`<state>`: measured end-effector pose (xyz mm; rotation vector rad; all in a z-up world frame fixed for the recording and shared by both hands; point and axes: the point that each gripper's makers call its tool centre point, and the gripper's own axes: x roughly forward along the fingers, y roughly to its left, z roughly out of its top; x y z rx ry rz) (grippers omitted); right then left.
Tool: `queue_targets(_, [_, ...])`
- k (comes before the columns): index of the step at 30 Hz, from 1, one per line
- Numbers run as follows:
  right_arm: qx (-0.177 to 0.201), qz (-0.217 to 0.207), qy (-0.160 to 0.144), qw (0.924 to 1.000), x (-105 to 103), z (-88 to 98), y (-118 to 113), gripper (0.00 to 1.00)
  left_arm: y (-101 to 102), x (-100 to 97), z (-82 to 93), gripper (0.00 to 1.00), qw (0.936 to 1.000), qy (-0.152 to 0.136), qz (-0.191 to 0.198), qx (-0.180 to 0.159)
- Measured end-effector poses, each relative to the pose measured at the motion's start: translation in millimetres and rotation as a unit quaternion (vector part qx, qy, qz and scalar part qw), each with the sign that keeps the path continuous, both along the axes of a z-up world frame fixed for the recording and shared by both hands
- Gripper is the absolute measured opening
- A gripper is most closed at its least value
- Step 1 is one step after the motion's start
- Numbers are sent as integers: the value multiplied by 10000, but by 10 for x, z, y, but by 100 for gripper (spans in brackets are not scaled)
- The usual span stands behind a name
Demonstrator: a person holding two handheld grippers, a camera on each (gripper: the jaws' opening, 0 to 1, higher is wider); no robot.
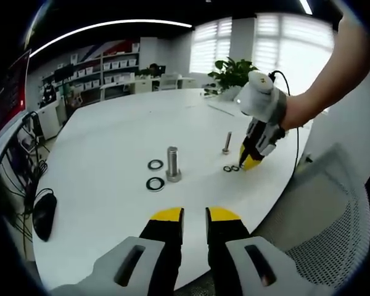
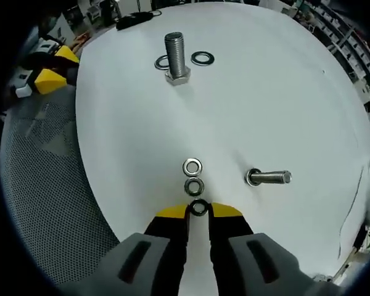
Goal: Place the washer onto the threaded stud by aligning its center hole with the stud, sliding it down to the base, and recovering from edge contact or off-axis alignment until the washer reaches the visible bottom stop.
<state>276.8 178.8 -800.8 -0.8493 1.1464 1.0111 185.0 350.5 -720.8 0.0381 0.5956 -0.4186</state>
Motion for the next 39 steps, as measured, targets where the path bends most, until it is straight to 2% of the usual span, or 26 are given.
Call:
queue_targets(3, [-78,31,-8,10000,-17,10,-68,14,2,2,2,12,10000,-2,-1,0])
queue_targets(11, [216,-393,-103,9989,124,191,-130,14,-4,4,11,12,10000,-22,-18,-4])
queue_targets(17, [385,-462,-264,9978,240,345,-109,14,-8,0,12,12,10000,-19,-24,-14])
queue_targets(31, [563,-380,-599,9959,455,610,-11,14,-7,1,13,12,10000,-32,-36,-20])
queue_targets(39, [566,-266,-768,9951,531,685,48,14,-7,6,18,11,10000,-53,-37,-23])
